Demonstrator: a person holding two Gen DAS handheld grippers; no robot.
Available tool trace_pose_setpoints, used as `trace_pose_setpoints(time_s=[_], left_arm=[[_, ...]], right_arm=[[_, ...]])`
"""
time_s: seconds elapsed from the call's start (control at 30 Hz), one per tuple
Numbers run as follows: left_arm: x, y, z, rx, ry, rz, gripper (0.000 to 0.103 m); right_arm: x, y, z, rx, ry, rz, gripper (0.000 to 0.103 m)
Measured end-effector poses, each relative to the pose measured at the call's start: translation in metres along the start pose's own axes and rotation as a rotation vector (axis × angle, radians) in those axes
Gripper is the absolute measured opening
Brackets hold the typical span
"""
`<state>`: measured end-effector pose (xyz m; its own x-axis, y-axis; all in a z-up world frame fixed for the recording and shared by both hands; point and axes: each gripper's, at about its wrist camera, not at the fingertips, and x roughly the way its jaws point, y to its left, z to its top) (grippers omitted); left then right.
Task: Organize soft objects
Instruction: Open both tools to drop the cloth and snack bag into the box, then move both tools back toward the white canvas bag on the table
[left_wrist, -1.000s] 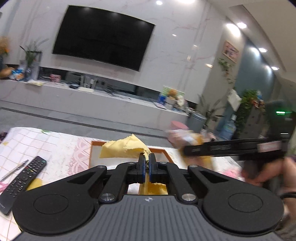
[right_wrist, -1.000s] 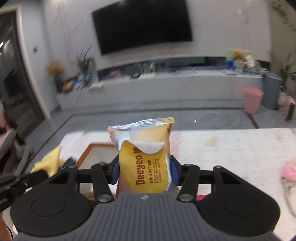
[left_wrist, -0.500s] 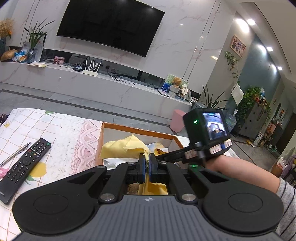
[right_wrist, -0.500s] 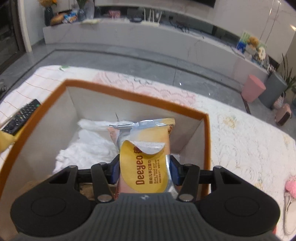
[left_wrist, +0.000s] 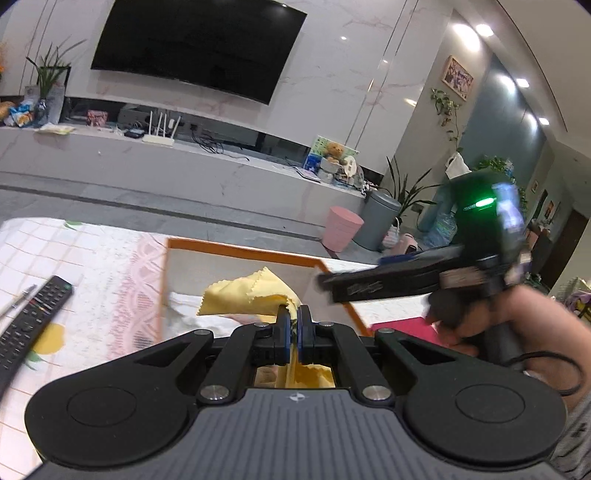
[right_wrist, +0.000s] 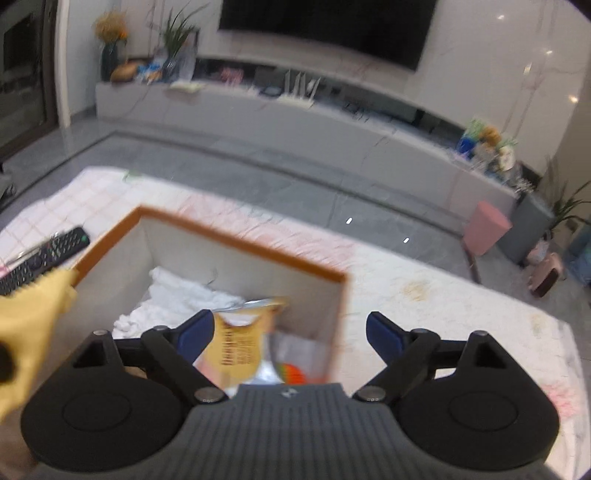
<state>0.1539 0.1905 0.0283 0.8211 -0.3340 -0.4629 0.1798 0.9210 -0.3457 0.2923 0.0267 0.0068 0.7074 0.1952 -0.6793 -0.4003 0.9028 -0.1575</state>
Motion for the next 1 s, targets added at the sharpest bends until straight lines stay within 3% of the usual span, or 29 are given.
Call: trace_pose_setpoints(time_s=[0.17, 0.33, 0.47, 0.63, 0.7, 0.73, 0.77, 0.83, 0.87, 1.0], left_arm=[[0.027, -0.025, -0.004, -0.016, 0.043, 0.005, 0.003], [0.054, -0.036, -0.013, -0.041, 0.111, 0.012, 0.004], [0.061, -0.044, -0.021, -0.032, 0.136, 0.062, 0.004], [0.068, -0.048, -0.024, -0.025, 0.156, 0.045, 0.004], [0.071, -0.052, -0.026, -0.004, 0.159, 0.056, 0.013], [0.073, -0.052, -0.025, -0.001, 0.167, 0.059, 0.032], [0.074, -0.052, -0.025, -0.009, 0.167, 0.059, 0.063], [0.072, -0.056, -0.027, -0.028, 0.143, 0.073, 0.087], [0.071, -0.059, -0.027, -0.019, 0.135, 0.076, 0.084], [0.065, -0.075, -0.026, 0.060, 0.085, 0.118, 0.086]], right_arm=[[-0.057, -0.053, -0.014, 0.091, -0.064, -0.042, 0.090], [-0.101, -0.088, -0.048, 0.152, -0.101, -0.019, 0.090], [-0.117, -0.100, -0.074, 0.111, -0.092, -0.057, 0.090], [-0.120, -0.110, -0.097, 0.036, -0.101, -0.179, 0.090], [-0.118, -0.116, -0.104, 0.022, -0.107, -0.184, 0.090], [-0.116, -0.120, -0.107, 0.024, -0.101, -0.174, 0.090], [-0.113, -0.124, -0.110, 0.029, -0.094, -0.169, 0.090], [-0.109, -0.131, -0.116, 0.038, -0.080, -0.170, 0.090], [-0.108, -0.135, -0.118, 0.040, -0.077, -0.170, 0.090], [-0.105, -0.148, -0.127, 0.063, -0.091, -0.160, 0.090]])
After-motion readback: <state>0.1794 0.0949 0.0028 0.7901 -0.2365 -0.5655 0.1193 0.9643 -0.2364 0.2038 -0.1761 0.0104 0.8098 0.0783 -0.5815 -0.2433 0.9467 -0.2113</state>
